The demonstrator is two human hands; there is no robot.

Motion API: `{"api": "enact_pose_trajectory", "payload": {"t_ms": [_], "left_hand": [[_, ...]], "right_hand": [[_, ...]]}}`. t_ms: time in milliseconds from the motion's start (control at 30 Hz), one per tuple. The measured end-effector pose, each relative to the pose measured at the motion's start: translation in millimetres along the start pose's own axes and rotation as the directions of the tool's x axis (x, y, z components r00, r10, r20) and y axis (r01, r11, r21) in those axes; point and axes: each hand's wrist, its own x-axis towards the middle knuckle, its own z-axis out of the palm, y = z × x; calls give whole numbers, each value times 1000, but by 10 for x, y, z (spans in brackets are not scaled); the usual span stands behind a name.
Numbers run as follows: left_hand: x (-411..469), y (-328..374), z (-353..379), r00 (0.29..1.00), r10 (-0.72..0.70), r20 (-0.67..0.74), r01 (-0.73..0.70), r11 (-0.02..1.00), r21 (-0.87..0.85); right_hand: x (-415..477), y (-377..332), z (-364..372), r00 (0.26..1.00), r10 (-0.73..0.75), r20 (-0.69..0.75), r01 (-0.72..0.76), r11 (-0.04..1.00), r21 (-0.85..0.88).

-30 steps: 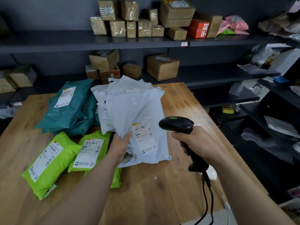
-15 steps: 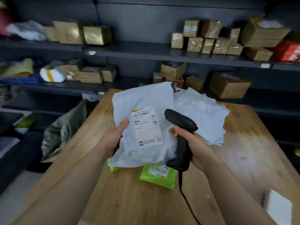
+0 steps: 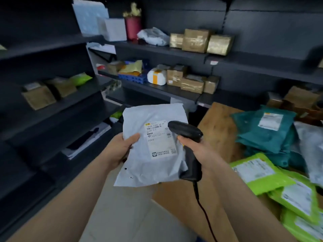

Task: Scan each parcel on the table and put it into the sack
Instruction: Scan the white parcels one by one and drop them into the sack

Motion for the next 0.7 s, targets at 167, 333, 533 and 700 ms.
{"api": "enact_pose_trajectory", "payload": {"t_ms": [167,333,533,700], "left_hand": [[500,73,-844,995,-6,-95,15,996,88],[1370,-26,-1188,994,-61,-91,75,984,161],[2709,-140,-1234,985,-174,-20,173,950,261],[3719,-254,-1140,962,-254,96,215,928,304]], "right_hand": [[615,116,912,994,104,-38,-104,995,2],[1387,317,1268,990,136,-43,-134,991,28],[2496,611,1271,960,226,-164,-221,974,50],[3197,782,1215,912,318,-258,-304,948,92]]}}
